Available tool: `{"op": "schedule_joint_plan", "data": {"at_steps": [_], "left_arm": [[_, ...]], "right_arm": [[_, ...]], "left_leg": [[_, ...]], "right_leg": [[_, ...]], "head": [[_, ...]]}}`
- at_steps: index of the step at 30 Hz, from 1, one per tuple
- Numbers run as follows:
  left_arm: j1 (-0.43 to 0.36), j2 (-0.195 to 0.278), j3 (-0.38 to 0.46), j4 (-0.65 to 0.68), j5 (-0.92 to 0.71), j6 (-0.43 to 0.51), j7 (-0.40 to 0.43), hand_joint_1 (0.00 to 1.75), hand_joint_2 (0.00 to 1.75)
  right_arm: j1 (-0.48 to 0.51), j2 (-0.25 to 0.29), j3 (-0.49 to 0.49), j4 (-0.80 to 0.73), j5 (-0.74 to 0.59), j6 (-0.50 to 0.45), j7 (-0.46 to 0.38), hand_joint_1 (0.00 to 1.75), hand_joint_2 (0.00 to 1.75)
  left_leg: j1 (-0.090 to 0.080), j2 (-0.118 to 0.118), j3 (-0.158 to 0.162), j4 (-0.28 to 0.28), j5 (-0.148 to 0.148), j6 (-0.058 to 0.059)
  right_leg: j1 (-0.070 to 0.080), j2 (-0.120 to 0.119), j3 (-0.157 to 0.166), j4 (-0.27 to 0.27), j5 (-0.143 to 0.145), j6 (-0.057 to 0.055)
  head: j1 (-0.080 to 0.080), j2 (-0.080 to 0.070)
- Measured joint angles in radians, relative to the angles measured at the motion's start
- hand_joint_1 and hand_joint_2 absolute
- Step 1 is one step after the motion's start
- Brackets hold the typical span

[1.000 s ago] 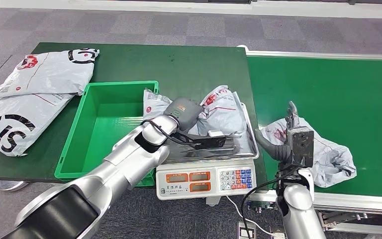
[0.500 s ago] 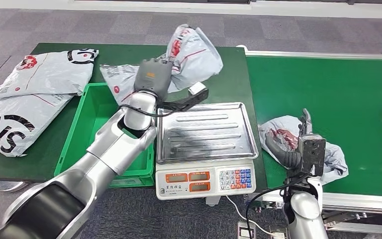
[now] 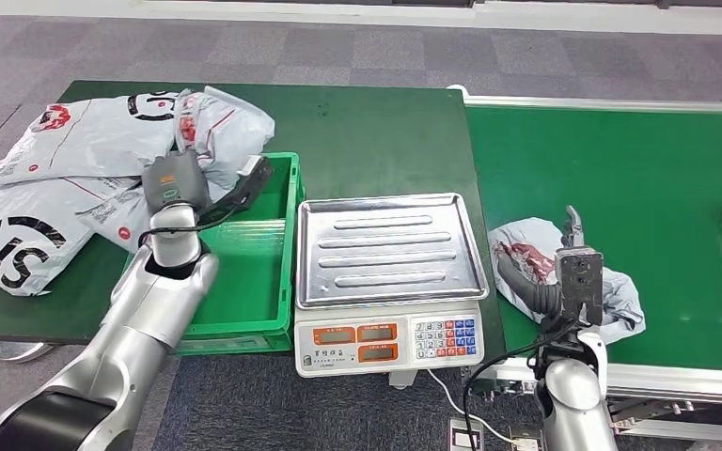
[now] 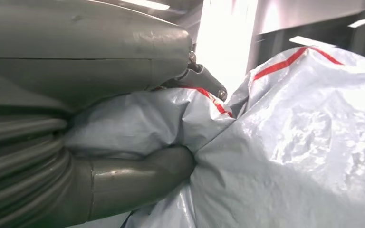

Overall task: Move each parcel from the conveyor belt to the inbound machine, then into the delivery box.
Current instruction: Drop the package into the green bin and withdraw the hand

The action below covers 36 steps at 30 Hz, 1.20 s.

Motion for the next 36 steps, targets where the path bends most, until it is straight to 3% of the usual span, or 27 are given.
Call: {"op": "schedule_joint_plan", "data": {"at_steps": [3, 4, 7, 8, 13, 17, 21, 25, 27, 29, 32, 36], "left_arm": [[0.016, 0.017, 0.04, 0.016, -0.001, -0.008, -0.004, 1.75, 1.75], [0.019, 0.019, 0.049, 0.019, -0.001, -0.012, -0.007, 1.56, 1.75], [0.039, 0.023, 0.075, 0.014, -0.001, -0.024, -0.031, 0.25, 1.75], [0.05, 0.023, 0.084, 0.006, -0.001, -0.026, -0.046, 0.0, 1.75], [0.108, 0.015, 0.122, -0.058, 0.056, -0.029, -0.172, 0.0, 1.75], [0.134, 0.008, 0.133, -0.108, 0.218, -0.048, -0.286, 0.0, 1.75], [0.153, 0.008, 0.133, -0.161, 0.351, -0.041, -0.345, 0.0, 1.75], [0.164, 0.008, 0.133, -0.197, 0.41, -0.042, -0.37, 0.0, 1.75], [0.169, 0.006, 0.133, -0.211, 0.472, -0.051, -0.407, 0.0, 1.75], [0.178, 0.001, 0.133, -0.235, 0.604, -0.081, -0.495, 0.0, 1.75], [0.198, -0.015, 0.133, -0.285, 0.863, -0.181, -0.635, 0.0, 1.75], [0.229, -0.038, 0.133, -0.343, 1.25, -0.356, -0.704, 0.0, 1.75]], "right_arm": [[-0.003, 0.003, -0.006, 0.008, 0.014, 0.003, 0.004, 0.0, 1.75], [-0.004, 0.004, -0.007, 0.01, 0.022, 0.003, 0.006, 0.0, 1.75], [-0.006, 0.006, -0.014, 0.018, 0.06, 0.0, 0.018, 0.0, 1.75], [-0.007, 0.005, -0.017, 0.022, 0.072, -0.001, 0.022, 0.0, 1.75], [-0.016, -0.005, -0.037, 0.048, 0.109, -0.001, 0.04, 0.0, 1.75], [-0.017, -0.026, -0.042, 0.065, 0.111, -0.001, 0.042, 0.0, 1.75], [-0.013, -0.039, -0.042, 0.072, 0.149, -0.019, 0.068, 0.0, 1.75], [-0.01, -0.045, -0.042, 0.073, 0.181, -0.03, 0.092, 0.0, 0.0], [-0.01, -0.049, -0.042, 0.076, 0.208, -0.033, 0.109, 0.0, 0.87], [-0.013, -0.055, -0.042, 0.084, 0.259, -0.038, 0.139, 0.0, 1.75], [-0.034, -0.07, -0.042, 0.116, 0.34, -0.041, 0.177, 0.0, 1.75], [-0.094, -0.105, -0.042, 0.221, 0.479, -0.046, 0.247, 0.0, 1.75]], "left_leg": [[0.0, -0.001, 0.0, 0.0, 0.0, 0.0], [0.0, -0.002, 0.0, 0.0, 0.0, 0.0], [0.0, -0.001, 0.0, 0.0, 0.0, 0.0], [0.0, -0.001, 0.0, 0.0, 0.0, 0.0], [0.0, -0.001, 0.0, 0.0, 0.0, 0.0], [0.0, -0.001, 0.0, 0.0, 0.0, 0.0], [0.0, 0.0, 0.0, 0.0, 0.0, 0.0], [0.0, 0.0, 0.0, 0.0, 0.0, 0.0], [0.0, 0.0, 0.0, 0.0, 0.0, 0.0], [0.0, -0.001, 0.0, 0.0, 0.0, 0.0], [-0.001, -0.001, 0.0, 0.0, 0.0, 0.0], [-0.001, 0.0, 0.0, 0.001, 0.0, 0.0]], "right_leg": [[0.0, -0.001, 0.0, 0.0, 0.0, 0.0], [0.0, -0.002, 0.0, 0.0, 0.0, 0.0], [0.0, -0.001, 0.0, 0.0, 0.0, 0.0], [0.0, 0.0, 0.0, 0.0, 0.0, 0.0], [0.0, -0.001, 0.0, 0.0, 0.0, 0.0], [0.0, -0.001, 0.0, 0.0, 0.0, 0.0], [0.0, 0.0, 0.0, 0.0, 0.0, 0.0], [0.0, 0.0, 0.0, 0.0, 0.0, 0.0], [0.0, 0.0, -0.001, 0.0, 0.0, 0.0], [0.0, 0.0, 0.0, 0.0, 0.0, 0.0], [-0.001, 0.0, 0.0, 0.0, 0.0, 0.0], [-0.001, 0.0, 0.0, 0.0, 0.0, 0.0]], "head": [[0.0, 0.0], [0.0, 0.0], [0.0, 0.0], [0.0, 0.0], [0.0, 0.0], [0.0, 0.0], [0.0, 0.0], [0.0, 0.0], [0.0, 0.0], [0.0, 0.0], [0.0, 0.0], [0.0, 0.0]]}}
